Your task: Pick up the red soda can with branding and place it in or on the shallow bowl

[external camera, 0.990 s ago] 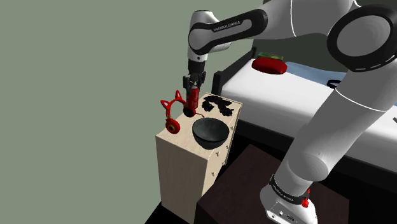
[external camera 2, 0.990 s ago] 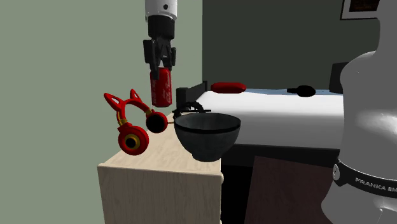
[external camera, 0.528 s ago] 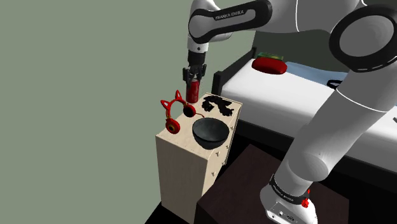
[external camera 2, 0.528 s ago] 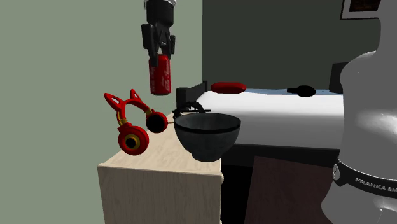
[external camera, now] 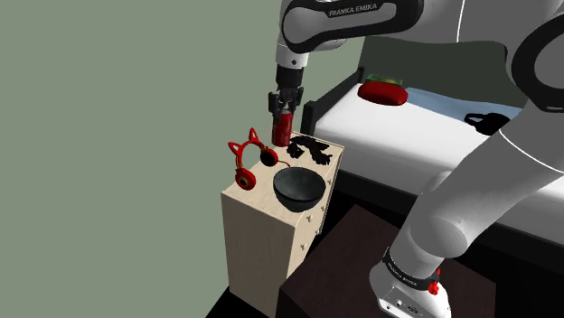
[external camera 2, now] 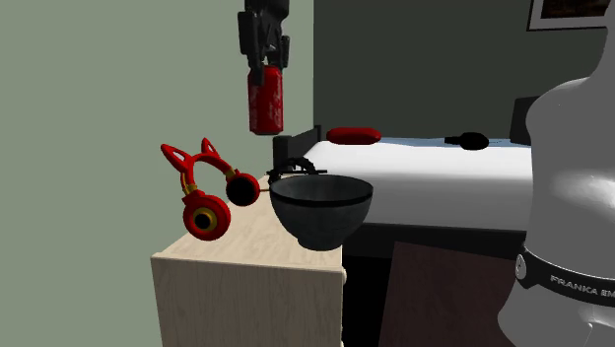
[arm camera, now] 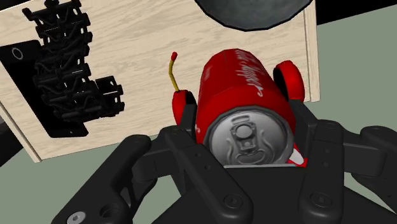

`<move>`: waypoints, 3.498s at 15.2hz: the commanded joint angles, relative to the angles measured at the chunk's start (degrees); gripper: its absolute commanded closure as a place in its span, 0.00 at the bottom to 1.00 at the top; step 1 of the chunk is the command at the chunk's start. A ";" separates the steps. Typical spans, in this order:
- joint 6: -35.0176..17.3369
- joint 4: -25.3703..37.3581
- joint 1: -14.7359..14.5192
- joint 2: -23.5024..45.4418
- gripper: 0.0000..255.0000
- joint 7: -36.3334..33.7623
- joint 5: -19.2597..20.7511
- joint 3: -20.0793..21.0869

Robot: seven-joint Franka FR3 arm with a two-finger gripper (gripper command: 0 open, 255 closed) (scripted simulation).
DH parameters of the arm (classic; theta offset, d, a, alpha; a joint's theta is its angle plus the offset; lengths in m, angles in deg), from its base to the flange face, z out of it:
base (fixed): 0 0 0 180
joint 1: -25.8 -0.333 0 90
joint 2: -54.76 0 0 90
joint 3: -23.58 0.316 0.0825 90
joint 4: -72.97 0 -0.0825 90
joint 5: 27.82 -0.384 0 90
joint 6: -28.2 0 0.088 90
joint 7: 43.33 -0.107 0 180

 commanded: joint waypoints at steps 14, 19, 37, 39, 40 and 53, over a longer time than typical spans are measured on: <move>2.23 -19.09 -1.81 -21.42 1.00 -3.95 -1.70 3.03; -1.63 -22.94 -1.85 -21.41 1.00 -3.91 -1.81 3.14; -8.30 -28.80 -1.92 -20.60 0.00 -3.83 -1.99 3.34; -8.30 -28.80 -1.92 -20.60 0.00 -3.83 -1.99 3.34; -8.30 -28.80 -1.92 -20.60 0.00 -3.83 -1.99 3.34; -0.58 -22.33 -1.83 -21.85 0.00 -3.87 -1.78 3.07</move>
